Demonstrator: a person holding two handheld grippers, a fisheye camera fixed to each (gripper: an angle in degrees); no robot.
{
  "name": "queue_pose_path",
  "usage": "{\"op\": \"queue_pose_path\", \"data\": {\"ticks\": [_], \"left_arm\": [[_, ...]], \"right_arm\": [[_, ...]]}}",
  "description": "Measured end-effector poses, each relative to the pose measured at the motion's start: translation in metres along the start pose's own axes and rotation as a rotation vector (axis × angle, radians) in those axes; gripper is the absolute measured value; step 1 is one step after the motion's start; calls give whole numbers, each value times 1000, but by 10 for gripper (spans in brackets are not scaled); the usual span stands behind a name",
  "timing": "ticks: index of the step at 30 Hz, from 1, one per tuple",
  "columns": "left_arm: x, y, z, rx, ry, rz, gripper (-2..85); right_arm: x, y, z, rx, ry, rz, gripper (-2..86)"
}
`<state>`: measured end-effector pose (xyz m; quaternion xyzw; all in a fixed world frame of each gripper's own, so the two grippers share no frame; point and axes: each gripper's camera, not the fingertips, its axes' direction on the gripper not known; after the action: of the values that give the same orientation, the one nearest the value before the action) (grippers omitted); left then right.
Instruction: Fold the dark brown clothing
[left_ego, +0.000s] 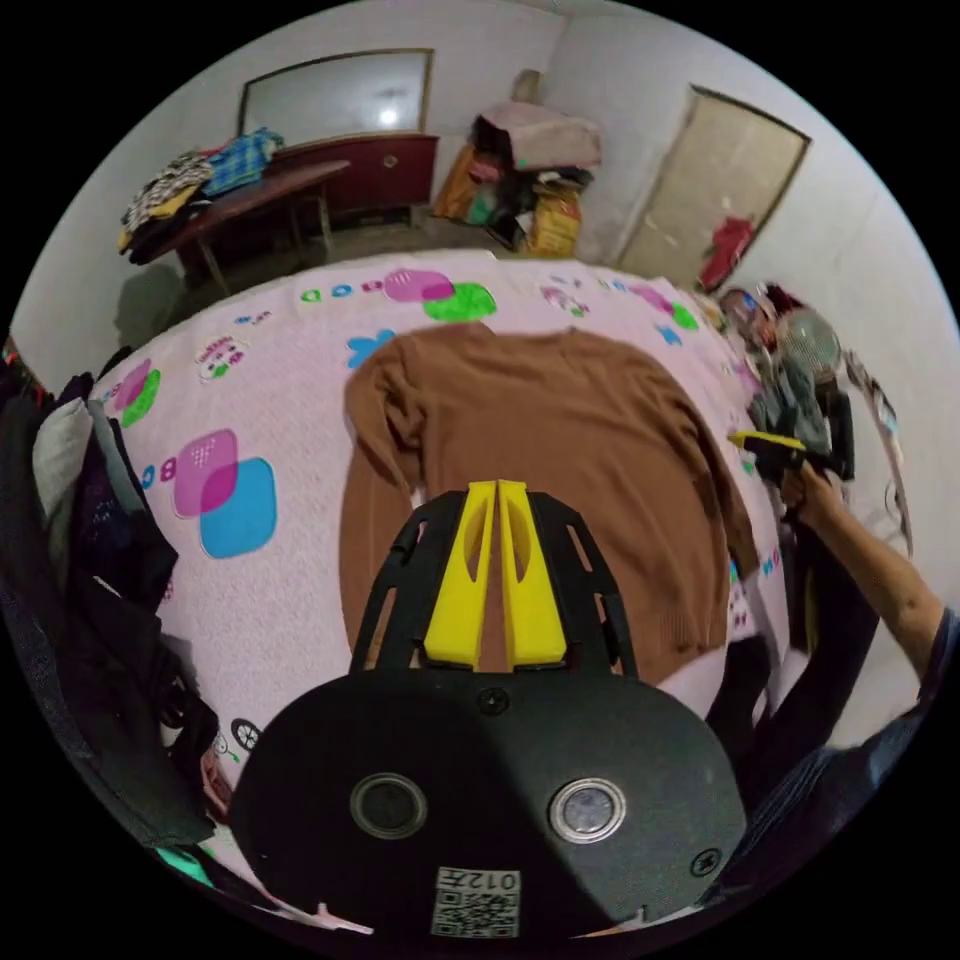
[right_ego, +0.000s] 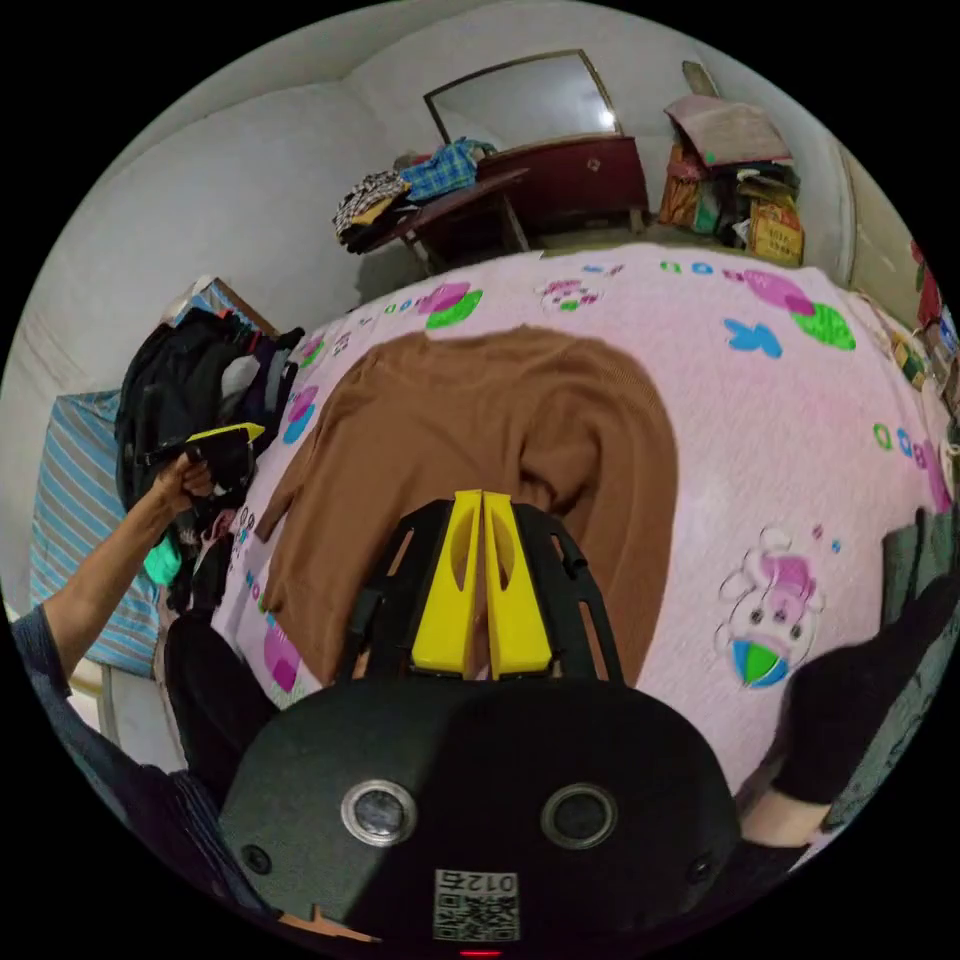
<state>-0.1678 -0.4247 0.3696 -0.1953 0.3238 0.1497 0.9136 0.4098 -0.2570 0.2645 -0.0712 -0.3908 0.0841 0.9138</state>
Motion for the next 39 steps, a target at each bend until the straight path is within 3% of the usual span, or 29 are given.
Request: {"op": "queue_pose_path", "data": {"ticks": [7,11,18,23,29,39], "left_arm": [[65,69,58,-239,-55,320,4],[89,89,92,-353,-151,418,21],[100,98,127,-397,-117,401,32],[115,100,162,-409,-184,420,29],[135,109,206,-484,-254,489,13],[127,118,237,-557,-216,485,0]], "right_arm": [[-14,59,32,-169,-67,-84,0],[-19,82,43,-233,4,-112,32],[-5,108,58,-287,-22,-48,65],[-19,115,64,-235,100,-204,66],[-25,122,89,-334,193,-375,18],[31,125,69,-478,189,-352,-10]]}}
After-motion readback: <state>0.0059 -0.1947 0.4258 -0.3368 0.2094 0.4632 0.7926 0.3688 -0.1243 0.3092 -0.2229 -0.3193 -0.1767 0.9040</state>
